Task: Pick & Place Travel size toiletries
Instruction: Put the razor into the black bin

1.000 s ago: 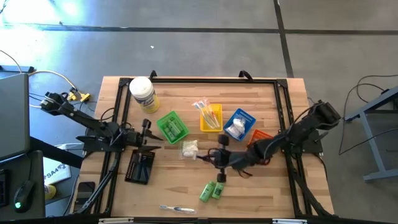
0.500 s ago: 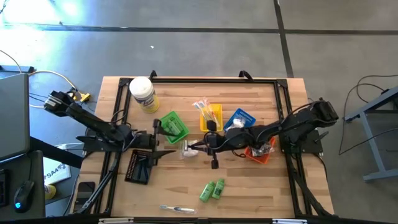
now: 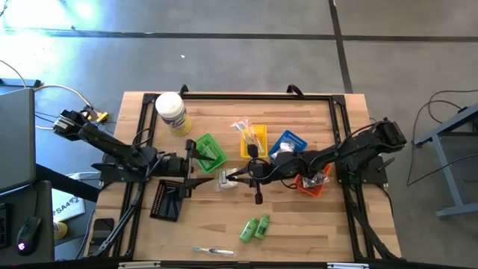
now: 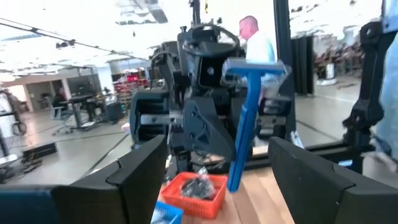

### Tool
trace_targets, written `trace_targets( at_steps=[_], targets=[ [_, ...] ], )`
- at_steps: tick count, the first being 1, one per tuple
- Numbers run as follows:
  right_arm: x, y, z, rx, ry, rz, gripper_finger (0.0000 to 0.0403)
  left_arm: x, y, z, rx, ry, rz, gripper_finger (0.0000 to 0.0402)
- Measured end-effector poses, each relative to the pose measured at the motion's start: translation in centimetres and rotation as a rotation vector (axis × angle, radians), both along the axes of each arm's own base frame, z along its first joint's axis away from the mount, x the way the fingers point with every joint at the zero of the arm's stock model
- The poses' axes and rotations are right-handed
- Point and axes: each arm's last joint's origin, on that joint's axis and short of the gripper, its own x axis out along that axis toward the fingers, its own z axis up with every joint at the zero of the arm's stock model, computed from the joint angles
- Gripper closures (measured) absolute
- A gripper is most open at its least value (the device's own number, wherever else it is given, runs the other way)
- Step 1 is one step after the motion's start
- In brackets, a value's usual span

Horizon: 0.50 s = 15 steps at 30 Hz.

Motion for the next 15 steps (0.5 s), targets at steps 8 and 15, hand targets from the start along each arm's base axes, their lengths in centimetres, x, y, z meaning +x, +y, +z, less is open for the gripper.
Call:
trace_targets(
  at_steps=[8, 15],
  targets=[
    [0.2, -0.7, 0.0, -0.006, 0.000, -0.025, 0.0376, 2.7, 1.1, 0.7, 0.007, 0.019, -0.079, 0.0126],
    [0.2, -0.9, -0.1, -0.008, 0.006, -0.036, 0.0376, 4.1, 1.1, 1.1, 0.025, 0.030, -0.129, 0.0126]
  ],
)
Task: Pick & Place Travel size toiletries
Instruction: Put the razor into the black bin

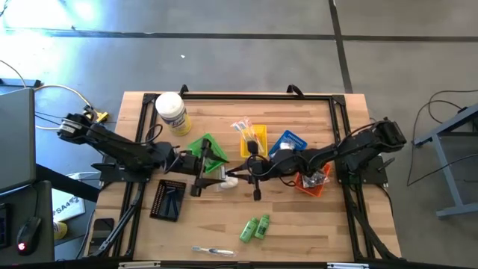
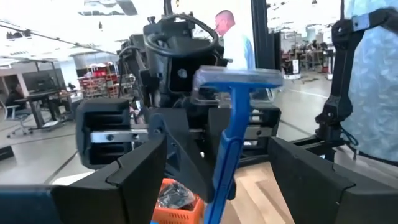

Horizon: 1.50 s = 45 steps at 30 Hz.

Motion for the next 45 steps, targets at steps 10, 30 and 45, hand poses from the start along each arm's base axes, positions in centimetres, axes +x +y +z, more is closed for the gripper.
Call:
trace_targets(
  at_steps=[10, 30, 45],
  targets=[
    [0.1, -0.4, 0.0, 0.000, 0.004, -0.013, 0.0376, 1.0, -0.2, 0.1, 0.010, 0.022, 0.009, 0.0159],
    [-0.1, -0.4, -0.6, 0.013, 0.076, -0.023, 0.0329, 0.8, 0.1, 0.1, 0.042, 0.054, 0.020, 0.0376],
    [-4.2, -0.3, 2.3, 0.052, 0.190, -0.154, 0.0157, -6.9, -0.5, 2.8, -0.137, 0.229, 0.161, 0.0376]
  ],
)
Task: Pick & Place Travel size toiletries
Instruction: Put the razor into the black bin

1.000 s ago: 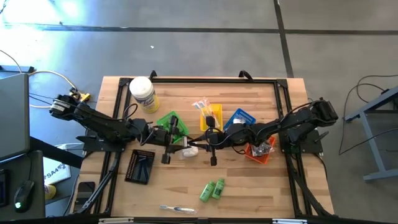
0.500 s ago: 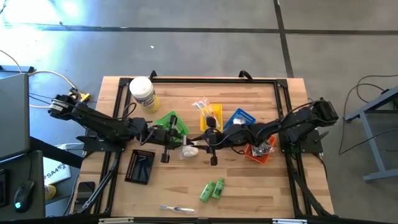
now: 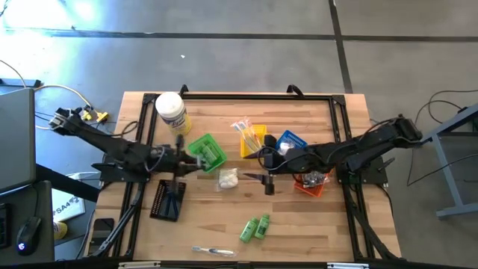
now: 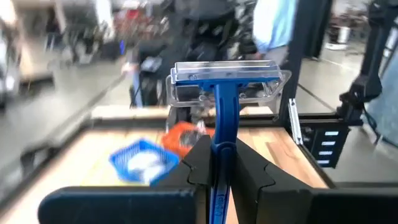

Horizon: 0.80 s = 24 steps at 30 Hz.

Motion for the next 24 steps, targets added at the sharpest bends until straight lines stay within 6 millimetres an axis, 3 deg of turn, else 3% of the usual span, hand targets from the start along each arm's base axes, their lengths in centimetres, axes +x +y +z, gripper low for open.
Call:
trace_targets(
  at_steps=[6, 14, 19, 24],
  targets=[
    [-1.2, 1.4, 0.7, -0.057, -0.008, 0.056, 0.0226, -4.0, -0.4, -0.8, -0.212, 0.142, 0.066, 0.0376],
    [-3.0, 2.0, 1.4, -0.071, -0.012, 0.217, 0.0386, -6.3, -1.6, -3.2, -0.489, 0.347, 0.092, 0.0376],
    [-6.2, 0.3, 0.8, -0.024, -0.111, 0.167, 0.0399, -7.0, -2.4, -5.1, -0.621, 0.506, 0.136, 0.0376],
    [-11.1, -1.8, -1.1, 0.084, -0.264, 0.105, 0.0400, -7.6, -3.1, -6.8, -0.713, 0.654, 0.221, 0.0376]
  ],
)
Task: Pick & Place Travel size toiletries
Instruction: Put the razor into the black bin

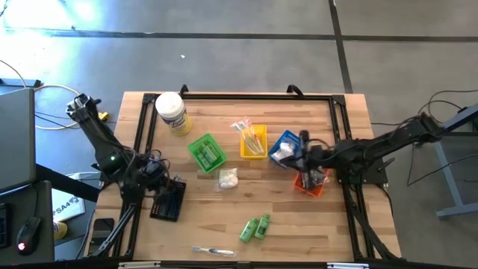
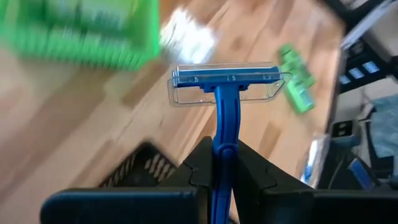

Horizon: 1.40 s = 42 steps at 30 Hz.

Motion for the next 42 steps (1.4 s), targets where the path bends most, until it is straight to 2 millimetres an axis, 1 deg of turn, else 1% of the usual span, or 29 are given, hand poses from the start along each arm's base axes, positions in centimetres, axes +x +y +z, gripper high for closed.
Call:
trace_targets(
  at_steps=[3, 6, 8, 11, 13, 16, 24, 29, 35, 38, 42],
  targets=[
    [-2.3, -0.8, -2.2, 0.062, -0.066, -0.003, 0.0400, 0.0, -0.6, -0.9, -0.055, 0.084, 0.043, 0.0376],
    [-3.7, -1.2, -4.1, 0.108, -0.124, 0.002, 0.0400, 0.1, -1.1, -1.6, -0.107, 0.169, 0.072, 0.0376],
    [-4.3, -1.4, -5.3, 0.130, -0.142, 0.004, 0.0400, 0.3, -1.5, -2.1, -0.142, 0.227, 0.088, 0.0376],
    [-4.7, -1.5, -7.1, 0.141, -0.126, 0.005, 0.0400, 0.5, -2.1, -2.7, -0.192, 0.312, 0.108, 0.0376],
    [-4.9, -1.6, -7.8, 0.148, -0.112, 0.005, 0.0400, 0.6, -2.4, -3.2, -0.221, 0.366, 0.129, 0.0376],
    [-4.9, -1.6, -8.1, 0.144, -0.101, 0.002, 0.0400, 0.7, -2.8, -3.7, -0.239, 0.423, 0.151, 0.0376],
    [-4.9, -1.5, -8.2, 0.142, -0.094, 0.029, 0.0399, 0.5, -2.8, -5.0, -0.201, 0.570, 0.235, 0.0376],
    [-4.9, -1.5, -8.2, 0.138, -0.089, 0.030, 0.0399, 0.6, -3.1, -5.4, -0.191, 0.604, 0.242, 0.0364],
    [-4.9, -1.5, -8.1, 0.137, -0.104, 0.031, 0.0399, 0.6, -3.2, -5.6, -0.191, 0.617, 0.252, 0.0365],
    [-4.9, -1.5, -8.1, 0.137, -0.104, 0.031, 0.0399, 0.6, -3.2, -5.6, -0.178, 0.616, 0.234, 0.0353],
    [-4.9, -1.5, -8.1, 0.146, -0.103, 0.032, 0.0399, 0.7, -3.1, -5.6, -0.155, 0.602, 0.219, 0.0320]
  ],
)
